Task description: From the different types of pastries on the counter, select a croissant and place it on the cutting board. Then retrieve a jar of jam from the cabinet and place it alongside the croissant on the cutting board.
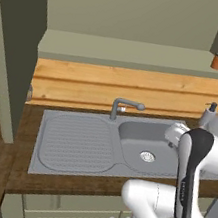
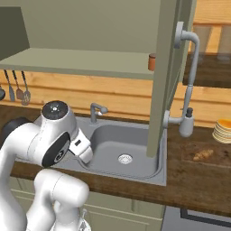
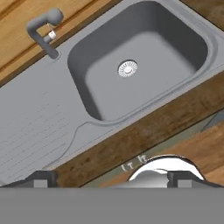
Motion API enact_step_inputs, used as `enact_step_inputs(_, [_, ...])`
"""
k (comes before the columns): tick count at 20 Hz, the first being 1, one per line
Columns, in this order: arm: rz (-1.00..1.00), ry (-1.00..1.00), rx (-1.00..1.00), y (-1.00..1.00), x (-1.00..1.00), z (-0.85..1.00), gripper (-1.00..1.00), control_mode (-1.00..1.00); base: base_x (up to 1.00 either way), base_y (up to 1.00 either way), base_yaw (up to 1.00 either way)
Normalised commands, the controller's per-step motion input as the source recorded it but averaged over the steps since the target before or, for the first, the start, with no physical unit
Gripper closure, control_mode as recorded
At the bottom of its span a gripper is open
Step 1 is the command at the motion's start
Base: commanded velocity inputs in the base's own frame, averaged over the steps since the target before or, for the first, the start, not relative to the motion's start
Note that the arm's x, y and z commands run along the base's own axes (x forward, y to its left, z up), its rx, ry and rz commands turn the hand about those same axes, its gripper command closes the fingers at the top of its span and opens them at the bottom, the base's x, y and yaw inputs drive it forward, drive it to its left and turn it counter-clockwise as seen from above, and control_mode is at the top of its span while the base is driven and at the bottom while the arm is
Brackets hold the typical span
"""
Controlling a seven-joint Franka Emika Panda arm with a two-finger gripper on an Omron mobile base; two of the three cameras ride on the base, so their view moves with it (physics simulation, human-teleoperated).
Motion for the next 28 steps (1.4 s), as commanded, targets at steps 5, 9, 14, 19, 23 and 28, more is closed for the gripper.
enact_step_inputs(5, [0.0, -0.15, -0.04, -0.03, 0.0, 0.87, -1.0, -1.0, 0.0, 0.0, 0.0])
enact_step_inputs(9, [-0.06, -0.07, -0.17, 0.0, 0.0, 0.96, -1.0, -1.0, 0.0, 0.0, 0.0])
enact_step_inputs(14, [-0.09, -0.2, -0.22, -0.15, 0.0, 0.66, -1.0, -1.0, 0.0, 0.0, 0.0])
enact_step_inputs(19, [-0.06, -0.28, -0.27, -0.38, 0.09, 0.24, -1.0, -1.0, 0.0, 0.0, 0.0])
enact_step_inputs(23, [-0.08, -0.28, -0.21, -0.41, 0.17, 0.39, -1.0, -1.0, 0.0, 0.0, 0.0])
enact_step_inputs(28, [-0.11, -0.18, -0.1, -0.42, 0.28, 0.7, -1.0, -1.0, 0.0, 0.0, 0.0])
